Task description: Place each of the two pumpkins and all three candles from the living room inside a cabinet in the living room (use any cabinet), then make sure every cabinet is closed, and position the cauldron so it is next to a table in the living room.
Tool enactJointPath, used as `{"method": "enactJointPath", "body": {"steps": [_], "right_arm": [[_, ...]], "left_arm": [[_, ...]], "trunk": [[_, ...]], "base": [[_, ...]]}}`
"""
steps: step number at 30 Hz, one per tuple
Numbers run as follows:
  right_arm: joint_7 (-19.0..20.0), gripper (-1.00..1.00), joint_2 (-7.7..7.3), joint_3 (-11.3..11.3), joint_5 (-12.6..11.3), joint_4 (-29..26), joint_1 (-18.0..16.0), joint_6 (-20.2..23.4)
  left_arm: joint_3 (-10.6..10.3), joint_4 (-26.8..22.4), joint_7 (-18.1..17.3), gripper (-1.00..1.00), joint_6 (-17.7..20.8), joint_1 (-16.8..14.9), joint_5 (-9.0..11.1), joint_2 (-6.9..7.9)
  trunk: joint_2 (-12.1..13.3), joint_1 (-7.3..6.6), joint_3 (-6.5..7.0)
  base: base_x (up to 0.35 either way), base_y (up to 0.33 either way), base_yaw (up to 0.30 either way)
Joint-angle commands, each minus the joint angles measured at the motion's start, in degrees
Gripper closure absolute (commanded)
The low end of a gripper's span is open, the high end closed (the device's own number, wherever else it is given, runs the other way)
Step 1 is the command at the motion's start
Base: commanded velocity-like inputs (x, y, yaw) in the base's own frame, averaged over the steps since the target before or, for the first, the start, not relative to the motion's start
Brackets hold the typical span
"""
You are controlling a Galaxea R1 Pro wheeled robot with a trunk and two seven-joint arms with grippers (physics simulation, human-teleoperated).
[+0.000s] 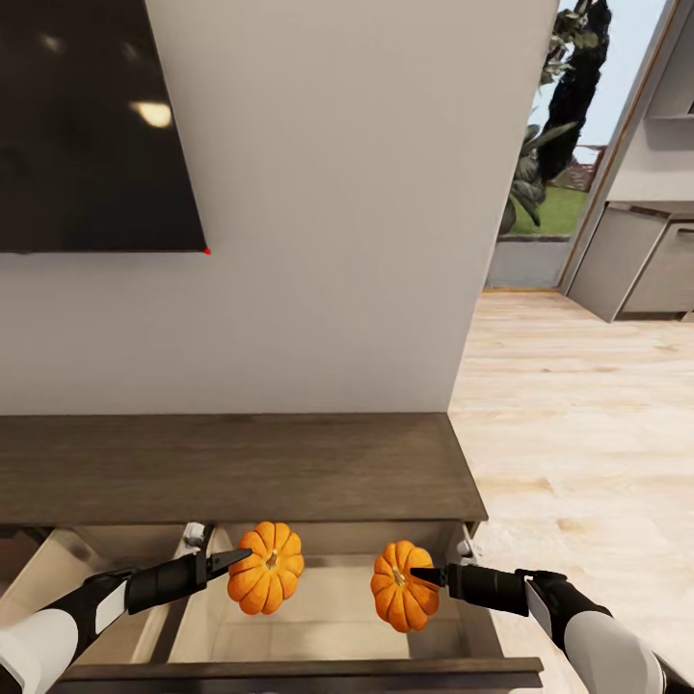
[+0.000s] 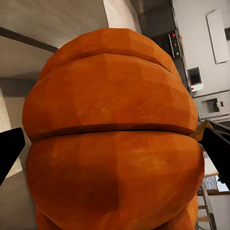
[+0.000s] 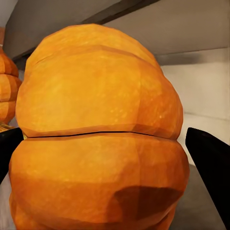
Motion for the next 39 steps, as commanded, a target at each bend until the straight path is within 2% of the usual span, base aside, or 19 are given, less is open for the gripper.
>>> {"method": "enactJointPath", "body": {"steps": [1, 5, 13, 20, 29, 30, 33, 39], "right_arm": [[0.0, 1.00, 0.00, -0.1, -0.1, 0.0, 0.0, 0.0], [0.0, 1.00, 0.00, -0.1, -0.1, 0.0, 0.0, 0.0], [-0.1, 1.00, 0.18, -0.4, -0.5, 0.2, -0.2, 0.8], [-1.7, 1.00, 0.29, -0.5, -0.7, 0.2, -1.7, 3.1], [-4.4, 1.00, 0.22, -0.4, -3.7, 1.0, -2.8, 5.9], [-13.9, 1.00, 0.17, -0.4, -8.1, 1.6, -2.8, 8.3], [-16.6, 1.00, 0.10, -0.4, -8.2, 2.0, -2.8, 8.3], [-17.5, 1.00, -0.06, -0.4, -8.4, 3.4, -2.8, 8.3]], "left_arm": [[0.1, 0.0, 0.0, 1.00, 0.0, 0.0, 0.0, 0.00], [0.1, 0.0, 0.0, 1.00, 0.0, 0.0, 0.0, 0.00], [1.2, -0.1, 0.2, 1.00, 0.1, 0.6, 0.3, -0.40], [3.1, -1.0, 2.4, 1.00, 0.4, 0.4, 0.4, -0.71], [6.2, -3.2, 5.2, 1.00, 0.7, 0.4, 0.6, -1.61], [7.2, -3.1, 23.3, 1.00, 0.7, 0.4, 0.6, -1.68], [7.2, -3.0, 24.0, 1.00, 0.6, 0.5, 0.6, -1.82], [7.1, -2.9, 25.1, 1.00, 0.6, 0.5, 0.5, -1.78]], "trunk": [[-0.4, 0.22, -0.18], [-2.0, 1.10, -0.90], [-2.0, 1.10, -0.90], [-2.0, 1.10, -0.90], [-2.0, 1.10, -0.90], [-2.0, 1.10, -0.90], [-2.0, 1.10, -0.90], [-2.0, 1.10, -0.90]], "base": [[0.000, 0.000, 0.000], [0.000, 0.000, 0.000], [0.000, 0.000, 0.000], [0.000, 0.000, 0.000], [0.000, 0.000, 0.000], [0.000, 0.000, 0.000], [0.000, 0.000, 0.000], [0.000, 0.000, 0.000]]}}
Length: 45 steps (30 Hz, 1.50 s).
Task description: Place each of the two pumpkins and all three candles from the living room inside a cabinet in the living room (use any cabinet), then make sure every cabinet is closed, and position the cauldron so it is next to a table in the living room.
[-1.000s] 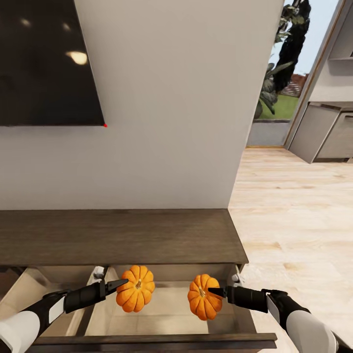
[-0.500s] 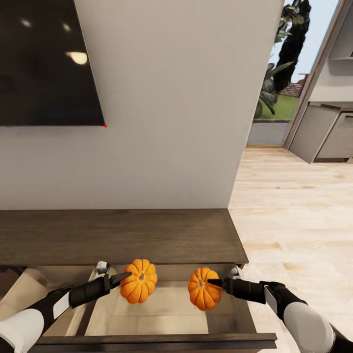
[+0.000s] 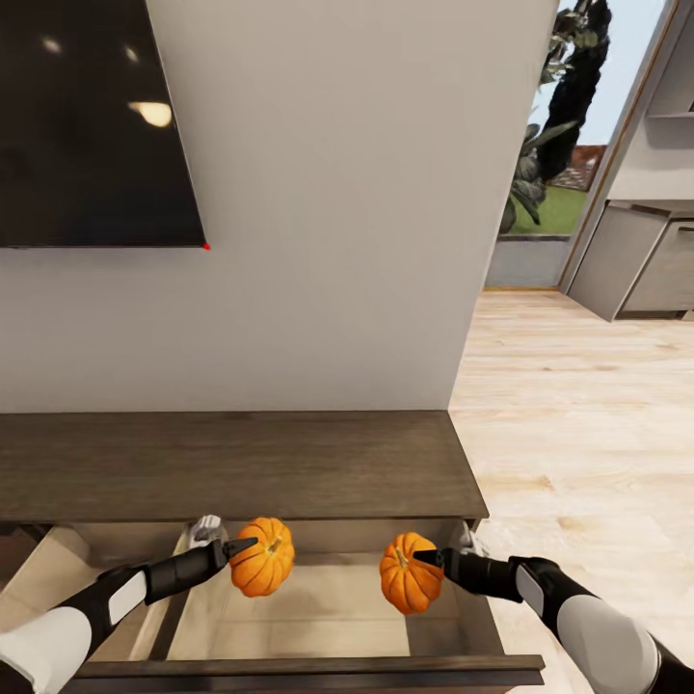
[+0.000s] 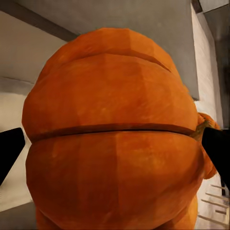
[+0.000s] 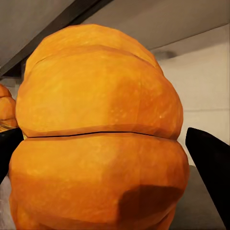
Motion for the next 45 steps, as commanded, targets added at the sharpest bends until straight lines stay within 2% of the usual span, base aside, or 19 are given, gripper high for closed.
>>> {"method": "enactJointPath", "body": {"steps": [1, 9, 13, 24, 45], "right_arm": [[-0.1, 1.00, -0.02, -0.1, 0.0, 0.1, 0.0, 0.0], [-0.6, 1.00, -0.03, -0.2, 0.0, 0.3, 0.0, 0.1], [-1.7, 1.00, 0.06, -0.2, 0.1, 0.3, 0.0, 0.1], [-1.7, 1.00, 0.23, -0.2, 0.2, 0.3, 0.0, 0.0], [-1.8, 1.00, 0.23, -0.1, 0.0, 0.3, 0.0, 0.1]], "left_arm": [[0.2, 0.4, 0.2, 1.00, 0.0, 0.0, 0.0, -0.03], [0.1, 1.0, 0.8, 1.00, -0.2, 0.0, 0.0, -0.15], [0.0, 1.0, 0.7, 1.00, -0.3, 0.0, -0.2, -1.00], [-0.1, 0.7, 0.2, 1.00, -1.2, 0.0, -0.2, -1.07], [0.0, 0.7, 0.6, 1.00, -1.4, 0.0, -0.1, -1.12]], "trunk": [[0.0, 0.00, 0.00], [0.0, 0.00, 0.00], [0.0, 0.00, 0.00], [0.0, 0.00, 0.00], [-8.4, 4.61, -3.77]], "base": [[0.000, 0.000, 0.000], [0.000, 0.000, 0.000], [0.000, 0.000, 0.000], [0.000, 0.000, 0.000], [0.000, 0.000, 0.000]]}}
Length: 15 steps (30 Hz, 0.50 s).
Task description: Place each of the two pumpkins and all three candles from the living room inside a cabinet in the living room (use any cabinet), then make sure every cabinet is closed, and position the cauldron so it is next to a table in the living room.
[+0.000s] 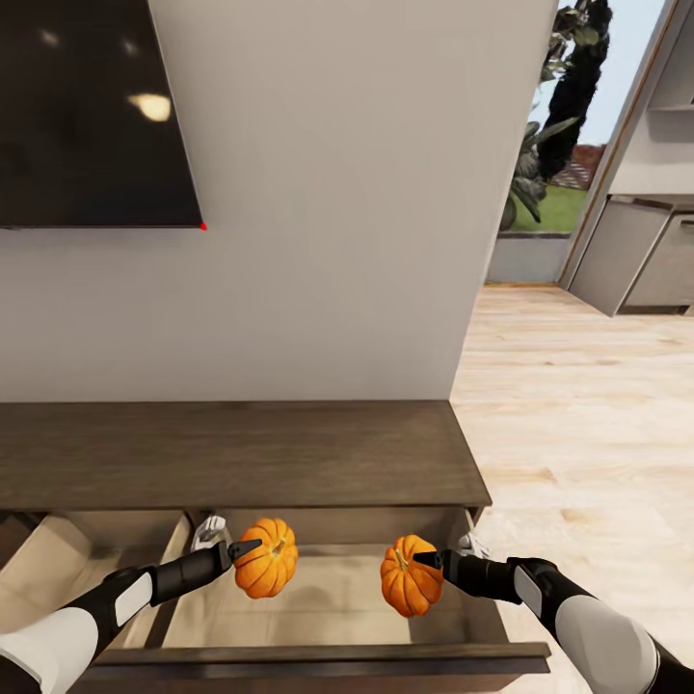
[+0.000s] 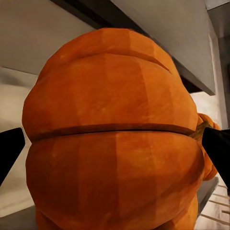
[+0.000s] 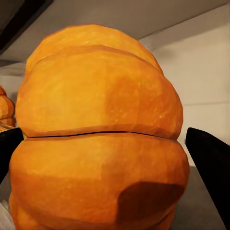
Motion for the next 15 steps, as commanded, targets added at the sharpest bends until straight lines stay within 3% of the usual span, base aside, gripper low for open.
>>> {"method": "enactJointPath", "body": {"steps": [1, 7, 15], "right_arm": [[-0.2, 1.00, 0.00, -0.1, -0.1, 0.0, 0.0, 0.0], [-4.1, 1.00, 0.00, -0.1, -0.3, 0.0, 0.0, 0.0], [-4.2, 1.00, 0.00, -0.1, 0.0, -0.1, 0.0, 0.0]], "left_arm": [[0.1, -0.1, 0.0, 1.00, 0.0, 0.0, 0.0, 0.00], [0.2, -0.1, 0.2, 1.00, 0.1, 0.0, 0.0, 0.00], [0.2, -0.3, 0.1, 1.00, 0.1, 0.0, 0.0, 0.00]], "trunk": [[-0.4, 0.22, -0.18], [-2.8, 1.54, -1.26], [-6.0, 3.30, -2.70]], "base": [[0.000, 0.000, 0.000], [0.000, 0.000, 0.000], [0.000, 0.000, 0.000]]}}
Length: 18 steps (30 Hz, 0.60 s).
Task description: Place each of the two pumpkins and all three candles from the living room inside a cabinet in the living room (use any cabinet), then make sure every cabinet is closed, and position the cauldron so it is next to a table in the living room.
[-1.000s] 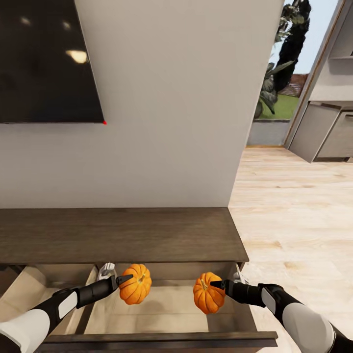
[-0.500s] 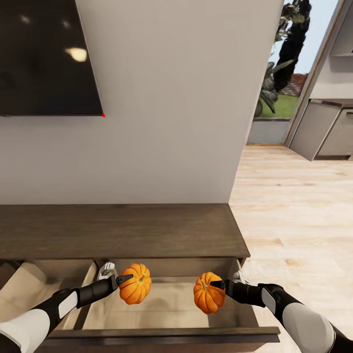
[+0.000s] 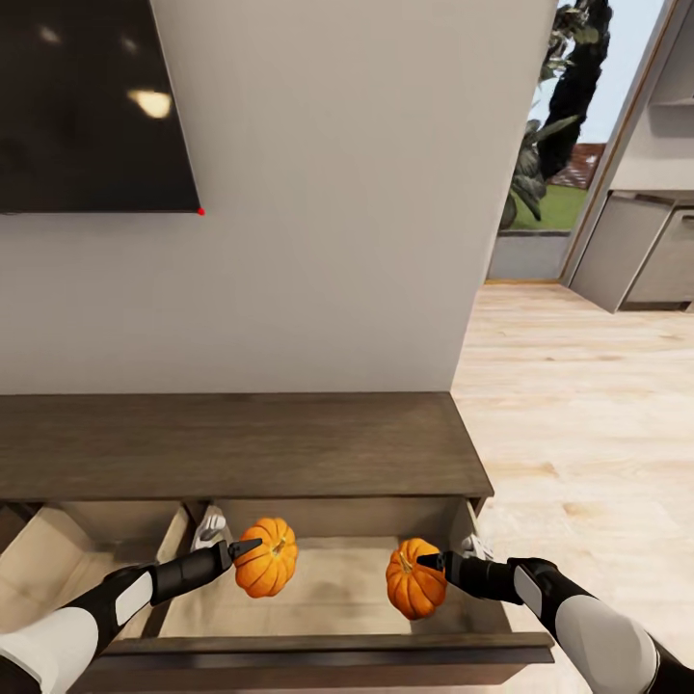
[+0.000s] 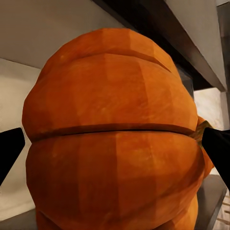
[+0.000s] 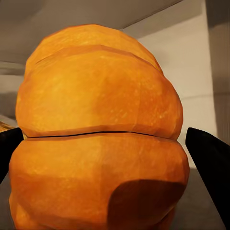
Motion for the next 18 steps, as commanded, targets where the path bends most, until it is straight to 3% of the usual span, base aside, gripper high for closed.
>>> {"method": "enactJointPath", "body": {"steps": [1, 18], "right_arm": [[0.0, 1.00, 0.00, -0.1, -0.1, 0.0, 0.0, 0.0], [0.2, 1.00, 0.00, -0.1, 0.0, -0.2, 0.0, 0.0]], "left_arm": [[0.1, 0.0, 0.0, 1.00, 0.0, 0.0, 0.0, 0.00], [0.1, -0.2, 0.0, 1.00, 0.0, 0.0, 0.1, 0.00]], "trunk": [[-0.4, 0.22, -0.18], [-7.2, 3.96, -3.23]], "base": [[0.000, 0.000, 0.000], [0.000, 0.000, 0.000]]}}
